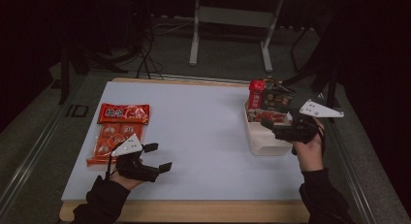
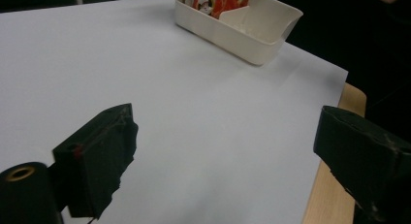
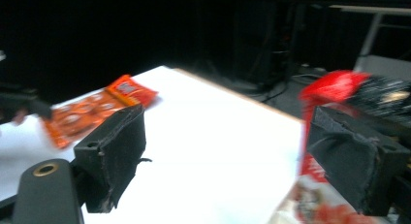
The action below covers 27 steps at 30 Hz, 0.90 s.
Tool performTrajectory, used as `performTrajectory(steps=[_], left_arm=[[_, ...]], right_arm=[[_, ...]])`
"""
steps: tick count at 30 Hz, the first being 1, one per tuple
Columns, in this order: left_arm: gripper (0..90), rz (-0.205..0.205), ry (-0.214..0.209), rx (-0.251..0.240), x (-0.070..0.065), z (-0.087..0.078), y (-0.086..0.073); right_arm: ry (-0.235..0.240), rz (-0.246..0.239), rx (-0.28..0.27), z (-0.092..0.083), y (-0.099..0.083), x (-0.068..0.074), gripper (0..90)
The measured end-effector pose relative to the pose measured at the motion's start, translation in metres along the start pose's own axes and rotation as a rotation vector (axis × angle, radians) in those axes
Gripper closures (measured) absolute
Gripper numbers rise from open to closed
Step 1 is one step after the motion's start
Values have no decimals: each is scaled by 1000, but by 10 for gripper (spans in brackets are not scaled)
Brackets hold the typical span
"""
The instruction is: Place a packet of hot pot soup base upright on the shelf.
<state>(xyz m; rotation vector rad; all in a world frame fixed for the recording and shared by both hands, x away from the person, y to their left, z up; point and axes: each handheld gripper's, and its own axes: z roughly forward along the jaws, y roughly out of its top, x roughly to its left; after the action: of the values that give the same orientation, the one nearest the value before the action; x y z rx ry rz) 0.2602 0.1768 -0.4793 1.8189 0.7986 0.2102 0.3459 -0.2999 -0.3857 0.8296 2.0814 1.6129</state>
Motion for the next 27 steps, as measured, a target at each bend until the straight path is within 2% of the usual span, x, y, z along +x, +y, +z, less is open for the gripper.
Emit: performTrajectory(steps=[1, 2, 3, 6, 7, 9, 10, 12, 13, 17, 18, 22, 26, 27], left_arm=[[95, 3, 4, 3, 1, -2, 1], [96, 5, 26, 5, 2, -4, 2], [96, 2, 24, 5, 3, -7, 3], [105, -4, 49, 6, 5, -11, 3], [105, -16, 56, 1, 9, -16, 4], [134, -12, 72, -2, 12, -22, 4], [144, -13, 94, -2, 13, -24, 4], [144, -13, 109, -1, 18, -30, 4], [144, -10, 131, 1, 20, -33, 5], [211, -32, 161, -13, 33, -45, 5], [215, -39, 176, -15, 36, -48, 5], [331, -43, 257, -21, 50, -60, 4], [454, -52, 369, -26, 66, -73, 5], [511, -53, 397, -26, 71, -77, 6]], right_arm=[[11, -4, 3, 1, -3, 5, 147], [14, -17, 10, 1, -5, 9, 153], [16, -24, 15, 1, -8, 13, 154], [37, -22, 7, 1, -13, 19, 156], [49, -23, 10, 0, -16, 21, 170], [80, -25, 14, -3, -23, 30, 176], [78, -31, 22, -4, -26, 33, 172], [78, -37, 27, -7, -29, 39, 164], [89, -25, 24, -8, -31, 41, 156], [110, -12, 22, -12, -36, 52, 143], [109, -12, 18, -13, -38, 55, 143], [116, -16, 5, -14, -40, 65, 143], [129, 1, -13, -16, -40, 72, 144], [134, 11, -19, -17, -40, 74, 145]])
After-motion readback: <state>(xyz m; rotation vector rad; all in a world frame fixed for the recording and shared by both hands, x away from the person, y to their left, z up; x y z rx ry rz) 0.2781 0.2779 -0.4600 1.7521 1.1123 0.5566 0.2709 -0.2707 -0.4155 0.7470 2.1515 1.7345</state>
